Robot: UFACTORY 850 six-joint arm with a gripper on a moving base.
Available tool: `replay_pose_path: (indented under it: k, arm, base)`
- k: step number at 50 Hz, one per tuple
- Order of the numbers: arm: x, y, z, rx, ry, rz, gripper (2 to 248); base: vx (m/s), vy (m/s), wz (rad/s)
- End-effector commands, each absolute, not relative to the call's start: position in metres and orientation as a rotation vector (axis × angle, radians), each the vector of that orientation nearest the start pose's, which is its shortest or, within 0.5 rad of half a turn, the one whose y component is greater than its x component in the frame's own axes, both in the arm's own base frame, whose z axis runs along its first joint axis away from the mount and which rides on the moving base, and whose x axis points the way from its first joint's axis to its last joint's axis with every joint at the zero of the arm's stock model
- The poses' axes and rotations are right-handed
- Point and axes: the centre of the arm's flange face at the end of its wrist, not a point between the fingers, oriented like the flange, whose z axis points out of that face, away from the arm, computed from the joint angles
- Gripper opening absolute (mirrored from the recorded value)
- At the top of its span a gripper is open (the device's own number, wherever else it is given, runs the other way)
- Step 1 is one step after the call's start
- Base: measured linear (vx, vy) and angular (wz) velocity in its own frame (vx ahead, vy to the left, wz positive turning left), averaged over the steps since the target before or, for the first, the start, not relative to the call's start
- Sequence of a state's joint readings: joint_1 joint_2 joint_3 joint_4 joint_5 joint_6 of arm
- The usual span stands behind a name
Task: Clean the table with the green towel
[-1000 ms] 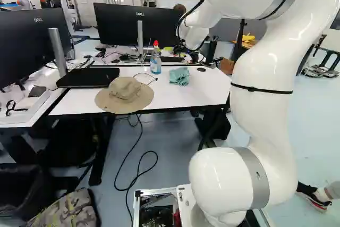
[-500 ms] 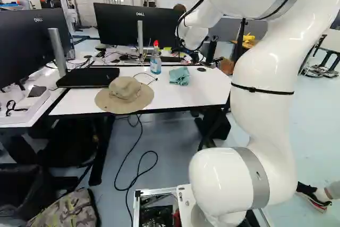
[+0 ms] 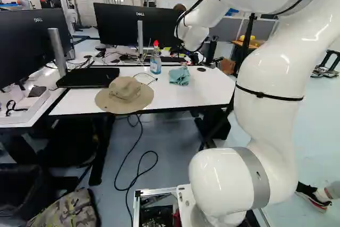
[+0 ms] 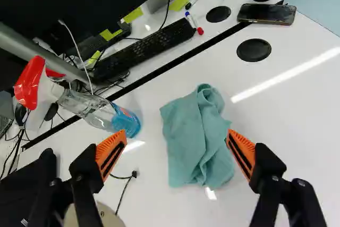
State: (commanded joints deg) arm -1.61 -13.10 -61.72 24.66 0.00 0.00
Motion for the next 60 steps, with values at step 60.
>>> replay_pose_path:
  k: [60]
  arm:
    - [0.520,-0.009,0.506,-2.674,0.575,-1.240,247]
  base:
    - [0.000,0.000,0.000]
